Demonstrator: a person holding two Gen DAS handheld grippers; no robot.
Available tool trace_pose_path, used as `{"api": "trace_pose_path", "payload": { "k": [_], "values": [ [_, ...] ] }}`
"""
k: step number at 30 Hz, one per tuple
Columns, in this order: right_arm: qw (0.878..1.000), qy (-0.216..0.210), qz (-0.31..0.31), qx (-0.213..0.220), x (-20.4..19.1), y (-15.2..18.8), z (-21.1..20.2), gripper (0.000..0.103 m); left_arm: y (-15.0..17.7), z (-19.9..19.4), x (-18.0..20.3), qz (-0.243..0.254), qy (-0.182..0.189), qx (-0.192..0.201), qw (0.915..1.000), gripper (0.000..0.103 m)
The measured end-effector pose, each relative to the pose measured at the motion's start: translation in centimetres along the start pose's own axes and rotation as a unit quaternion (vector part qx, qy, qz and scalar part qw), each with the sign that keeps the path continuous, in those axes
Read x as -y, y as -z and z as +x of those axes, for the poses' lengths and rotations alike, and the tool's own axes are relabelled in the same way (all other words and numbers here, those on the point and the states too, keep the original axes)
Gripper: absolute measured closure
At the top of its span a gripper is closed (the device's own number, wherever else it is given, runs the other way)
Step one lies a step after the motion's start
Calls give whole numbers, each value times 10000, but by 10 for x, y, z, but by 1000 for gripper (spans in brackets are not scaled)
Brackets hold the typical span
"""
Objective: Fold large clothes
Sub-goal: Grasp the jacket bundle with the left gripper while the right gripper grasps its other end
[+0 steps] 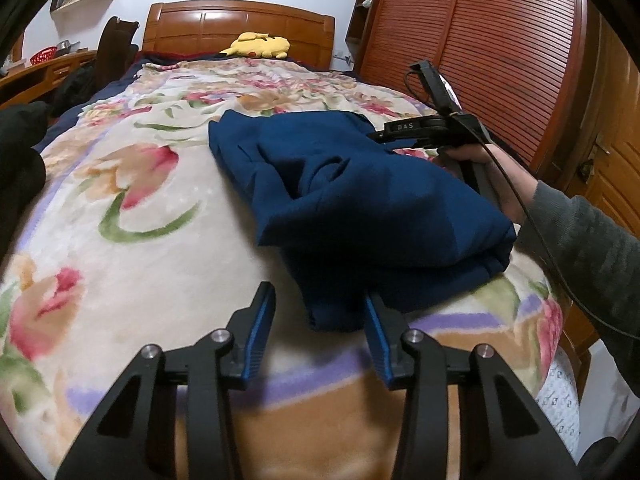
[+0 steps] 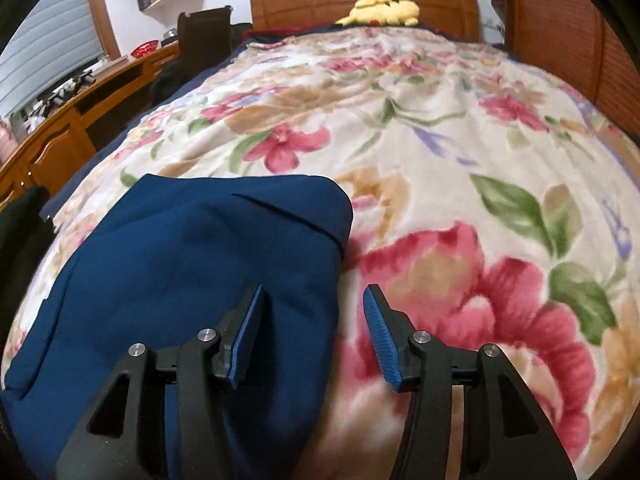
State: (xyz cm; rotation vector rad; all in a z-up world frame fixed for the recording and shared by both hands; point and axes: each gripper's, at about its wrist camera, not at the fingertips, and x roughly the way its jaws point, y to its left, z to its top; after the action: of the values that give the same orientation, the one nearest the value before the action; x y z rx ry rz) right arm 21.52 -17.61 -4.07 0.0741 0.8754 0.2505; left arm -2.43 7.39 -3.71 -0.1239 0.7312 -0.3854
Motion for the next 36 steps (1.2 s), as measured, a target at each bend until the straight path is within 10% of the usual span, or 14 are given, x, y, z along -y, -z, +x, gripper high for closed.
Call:
{"api": "trace_pose_path", "payload": {
  "k": [11,20,36],
  "values": [
    [9977,-509,307,-338,15,-1,18,41,-2,5,-1,29,86,-41,10000,70],
    [9969,-764,-158,-61,-5,1,4,96,-1,0,5,108,221,64,9997,93],
    [9852,-222,-1143,1255,-96,-14,-78,100,-20,-76,-19,128,-305,1031,9941,100]
  ]
}}
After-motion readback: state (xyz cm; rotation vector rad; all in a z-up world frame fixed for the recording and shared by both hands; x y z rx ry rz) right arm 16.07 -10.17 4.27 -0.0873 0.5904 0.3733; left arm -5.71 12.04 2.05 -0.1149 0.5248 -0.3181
